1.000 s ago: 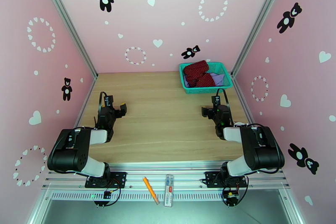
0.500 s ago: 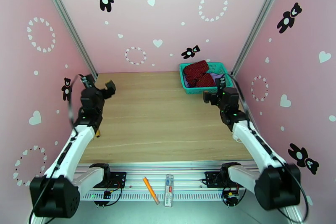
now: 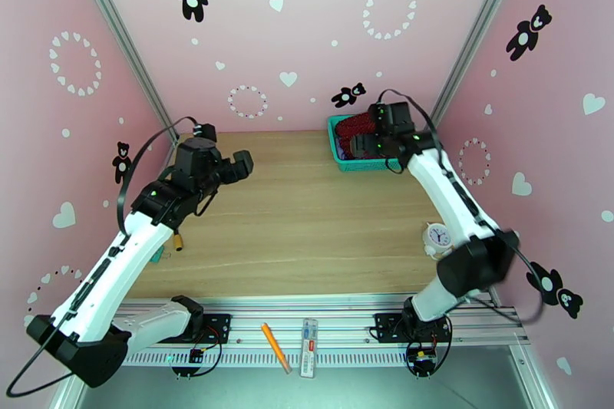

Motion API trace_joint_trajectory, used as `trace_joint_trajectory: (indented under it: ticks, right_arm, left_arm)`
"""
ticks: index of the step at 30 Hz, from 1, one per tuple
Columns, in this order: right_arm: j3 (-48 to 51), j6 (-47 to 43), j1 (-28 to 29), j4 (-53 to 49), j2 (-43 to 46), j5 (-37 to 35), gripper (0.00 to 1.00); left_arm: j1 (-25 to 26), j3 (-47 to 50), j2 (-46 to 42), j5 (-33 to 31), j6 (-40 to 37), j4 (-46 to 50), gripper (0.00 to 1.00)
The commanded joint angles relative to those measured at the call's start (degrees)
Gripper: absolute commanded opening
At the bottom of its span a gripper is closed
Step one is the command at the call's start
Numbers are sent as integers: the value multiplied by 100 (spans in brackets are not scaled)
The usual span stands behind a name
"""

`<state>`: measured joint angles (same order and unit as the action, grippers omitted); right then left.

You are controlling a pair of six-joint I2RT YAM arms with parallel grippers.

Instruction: Fold and stack the mixed laundry pile

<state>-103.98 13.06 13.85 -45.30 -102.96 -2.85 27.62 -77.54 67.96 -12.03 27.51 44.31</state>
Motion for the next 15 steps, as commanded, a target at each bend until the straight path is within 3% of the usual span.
trace_joint_trajectory:
  ticks: [1, 9, 15]
  right_arm:
    - [-1139, 72, -50, -434, -1149, -163, 90]
    - [-3895, 659, -163, -626, -3617, -304, 91]
    - [-4174, 1178, -316, -441, -4250, -225, 83]
  left_arm:
    - [306, -240, 183, -125, 40, 387, 95]
    - [668, -227, 529, -187, -177, 162, 94]
    - [724, -209, 616, -133, -289, 95, 92]
